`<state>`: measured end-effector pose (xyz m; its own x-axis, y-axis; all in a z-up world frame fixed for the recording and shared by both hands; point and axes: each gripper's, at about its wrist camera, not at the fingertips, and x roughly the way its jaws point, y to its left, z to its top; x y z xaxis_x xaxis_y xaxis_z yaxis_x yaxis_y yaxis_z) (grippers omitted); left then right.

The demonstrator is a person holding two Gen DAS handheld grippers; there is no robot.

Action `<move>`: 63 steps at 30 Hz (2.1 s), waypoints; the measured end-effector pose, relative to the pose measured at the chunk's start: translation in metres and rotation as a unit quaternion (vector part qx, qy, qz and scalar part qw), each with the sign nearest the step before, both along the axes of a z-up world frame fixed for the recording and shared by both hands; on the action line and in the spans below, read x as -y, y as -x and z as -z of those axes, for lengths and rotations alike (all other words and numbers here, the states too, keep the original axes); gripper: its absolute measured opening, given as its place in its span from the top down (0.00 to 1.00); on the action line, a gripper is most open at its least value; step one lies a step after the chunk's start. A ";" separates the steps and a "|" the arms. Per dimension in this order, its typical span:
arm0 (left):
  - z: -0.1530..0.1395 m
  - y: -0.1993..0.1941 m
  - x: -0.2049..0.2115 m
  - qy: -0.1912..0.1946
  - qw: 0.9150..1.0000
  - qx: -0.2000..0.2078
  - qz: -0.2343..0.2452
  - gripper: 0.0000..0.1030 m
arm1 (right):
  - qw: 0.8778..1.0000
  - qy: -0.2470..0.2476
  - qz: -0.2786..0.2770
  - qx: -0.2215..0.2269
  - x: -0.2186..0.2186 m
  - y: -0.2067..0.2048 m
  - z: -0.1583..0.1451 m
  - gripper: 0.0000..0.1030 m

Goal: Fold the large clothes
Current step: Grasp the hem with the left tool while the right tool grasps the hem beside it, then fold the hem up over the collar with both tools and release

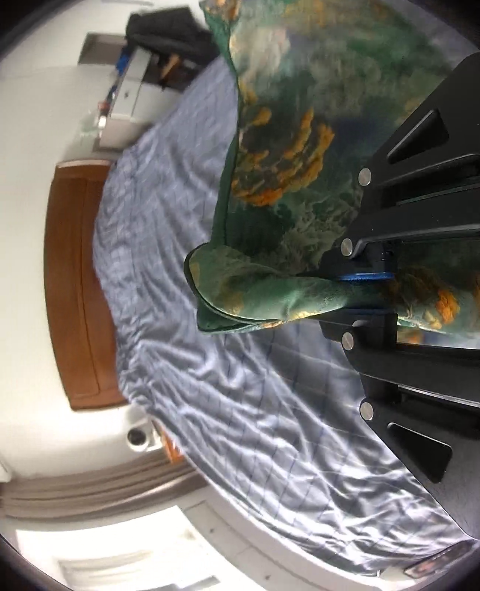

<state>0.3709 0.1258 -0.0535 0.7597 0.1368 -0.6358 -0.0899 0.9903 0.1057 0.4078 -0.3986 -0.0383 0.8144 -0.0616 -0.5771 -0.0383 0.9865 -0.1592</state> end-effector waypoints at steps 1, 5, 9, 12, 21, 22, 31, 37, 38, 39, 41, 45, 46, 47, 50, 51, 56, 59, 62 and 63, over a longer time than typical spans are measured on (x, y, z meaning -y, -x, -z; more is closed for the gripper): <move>0.018 -0.014 -0.001 -0.002 1.000 -0.009 -0.011 0.92 | 1.000 0.003 0.006 -0.001 -0.001 -0.010 0.004 0.89; 0.091 -0.039 -0.008 -0.002 0.997 -0.065 -0.035 0.92 | 0.999 0.021 0.021 -0.036 -0.007 -0.045 0.047 0.89; 0.143 -0.035 -0.018 0.025 0.996 -0.077 -0.041 0.91 | 0.995 0.037 0.018 -0.095 -0.012 -0.064 0.111 0.89; 0.149 -0.043 -0.022 0.042 0.996 -0.071 -0.035 0.89 | 0.992 0.025 0.009 -0.125 -0.011 -0.071 0.151 0.89; 0.157 -0.043 -0.020 0.051 0.996 -0.067 -0.031 0.87 | 0.992 -0.034 0.015 -0.120 0.000 -0.073 0.179 0.86; 0.155 -0.044 -0.018 0.046 0.996 -0.072 -0.031 0.87 | 0.992 -0.039 0.014 -0.121 0.002 -0.074 0.180 0.85; 0.111 -0.032 -0.036 0.060 0.991 -0.114 -0.033 0.18 | 0.976 -0.173 0.007 -0.130 0.054 -0.067 0.137 0.62; 0.071 0.017 -0.032 0.075 0.994 -0.079 0.006 0.18 | 0.983 -0.159 -0.014 -0.093 0.079 -0.019 0.079 0.61; 0.065 0.028 -0.027 0.078 0.994 -0.073 0.018 0.18 | 0.984 -0.150 -0.038 -0.091 0.072 -0.005 0.070 0.61; 0.060 0.036 -0.022 0.082 0.994 -0.068 0.026 0.17 | 0.982 -0.146 -0.073 -0.090 0.063 0.012 0.063 0.61; 0.053 0.058 -0.008 0.093 0.993 -0.056 0.046 0.14 | 0.973 -0.156 -0.141 -0.097 0.043 0.044 0.056 0.61; 0.053 0.074 0.022 0.104 0.990 -0.061 0.077 0.13 | 0.956 -0.173 -0.197 -0.133 0.015 0.081 0.084 0.61; 0.056 0.076 0.034 0.100 0.989 -0.072 0.087 0.13 | 0.956 -0.169 -0.191 -0.145 0.013 0.081 0.096 0.61; 0.057 0.077 0.042 0.092 0.988 -0.080 0.093 0.13 | 0.959 -0.152 -0.170 -0.166 0.013 0.078 0.116 0.61; 0.058 0.084 0.068 0.066 0.986 -0.091 0.120 0.13 | 0.966 -0.153 -0.134 -0.159 0.028 0.078 0.138 0.62; 0.058 0.085 0.075 0.063 0.985 -0.092 0.134 0.13 | 0.969 -0.158 -0.122 -0.148 0.031 0.081 0.136 0.62; 0.057 0.063 0.117 0.040 0.979 -0.103 0.172 0.13 | 0.982 -0.111 -0.098 -0.114 0.017 0.105 0.115 0.58; 0.051 0.038 0.142 0.039 0.977 -0.093 0.186 0.13 | 0.983 -0.115 -0.106 -0.096 0.009 0.121 0.100 0.48; 0.045 0.006 0.161 0.042 0.978 -0.090 0.182 0.13 | 0.981 -0.134 -0.110 -0.084 0.001 0.142 0.085 0.46; 0.044 -0.007 0.167 0.043 0.978 -0.093 0.180 0.13 | 0.980 -0.144 -0.113 -0.083 -0.002 0.150 0.083 0.46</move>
